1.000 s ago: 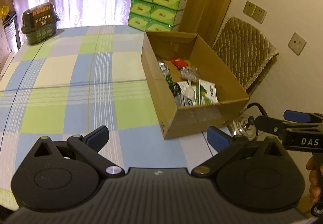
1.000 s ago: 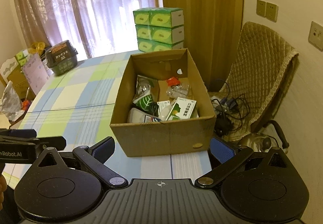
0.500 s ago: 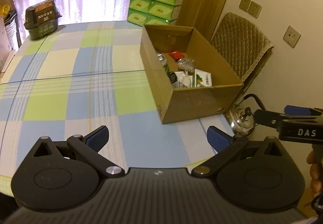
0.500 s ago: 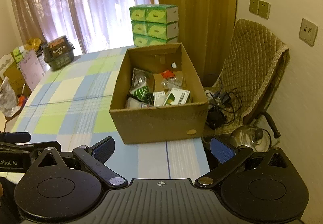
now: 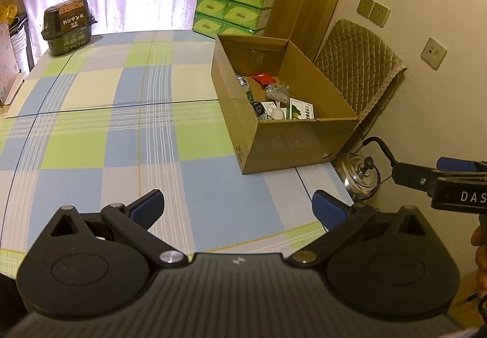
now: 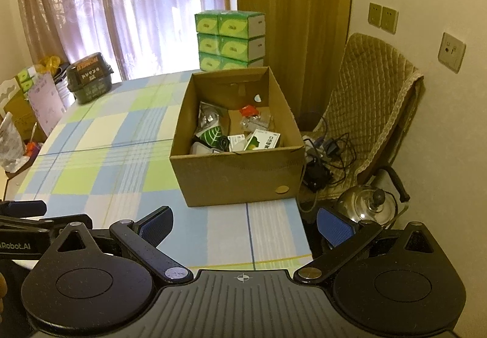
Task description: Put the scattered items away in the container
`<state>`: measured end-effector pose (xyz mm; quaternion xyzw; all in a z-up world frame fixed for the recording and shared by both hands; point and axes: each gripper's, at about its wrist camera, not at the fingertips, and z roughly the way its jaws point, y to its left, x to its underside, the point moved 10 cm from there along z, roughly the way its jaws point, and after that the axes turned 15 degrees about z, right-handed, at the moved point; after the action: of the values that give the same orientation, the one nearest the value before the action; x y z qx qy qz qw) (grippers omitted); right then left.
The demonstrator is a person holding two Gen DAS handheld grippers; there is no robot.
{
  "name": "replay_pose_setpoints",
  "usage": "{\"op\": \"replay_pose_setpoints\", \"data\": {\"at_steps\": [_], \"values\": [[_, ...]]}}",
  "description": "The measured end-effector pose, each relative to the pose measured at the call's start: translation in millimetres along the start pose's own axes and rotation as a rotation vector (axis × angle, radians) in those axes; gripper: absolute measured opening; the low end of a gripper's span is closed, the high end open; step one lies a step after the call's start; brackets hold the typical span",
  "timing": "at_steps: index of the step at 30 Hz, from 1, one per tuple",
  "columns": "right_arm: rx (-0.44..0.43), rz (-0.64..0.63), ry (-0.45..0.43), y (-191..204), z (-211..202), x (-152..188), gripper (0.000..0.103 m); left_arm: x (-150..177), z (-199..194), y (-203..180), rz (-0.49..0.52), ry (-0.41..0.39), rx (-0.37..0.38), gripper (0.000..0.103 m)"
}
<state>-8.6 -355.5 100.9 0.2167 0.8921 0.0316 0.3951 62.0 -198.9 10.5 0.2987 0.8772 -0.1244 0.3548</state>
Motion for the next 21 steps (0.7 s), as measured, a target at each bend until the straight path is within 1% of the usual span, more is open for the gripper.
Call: {"op": "replay_pose_setpoints", "data": {"at_steps": [9, 21], "values": [[0.011, -0.018, -0.023, 6.7, -13.0, 4.0, 0.103, 9.5, -11.1, 2.0, -0.015, -0.01, -0.011, 0.102], [0.0, -0.045, -0.023, 18.4, -19.8, 24.6, 0.103, 26.1, -21.8, 0.3, -0.025, -0.027, -0.022, 0.102]]}}
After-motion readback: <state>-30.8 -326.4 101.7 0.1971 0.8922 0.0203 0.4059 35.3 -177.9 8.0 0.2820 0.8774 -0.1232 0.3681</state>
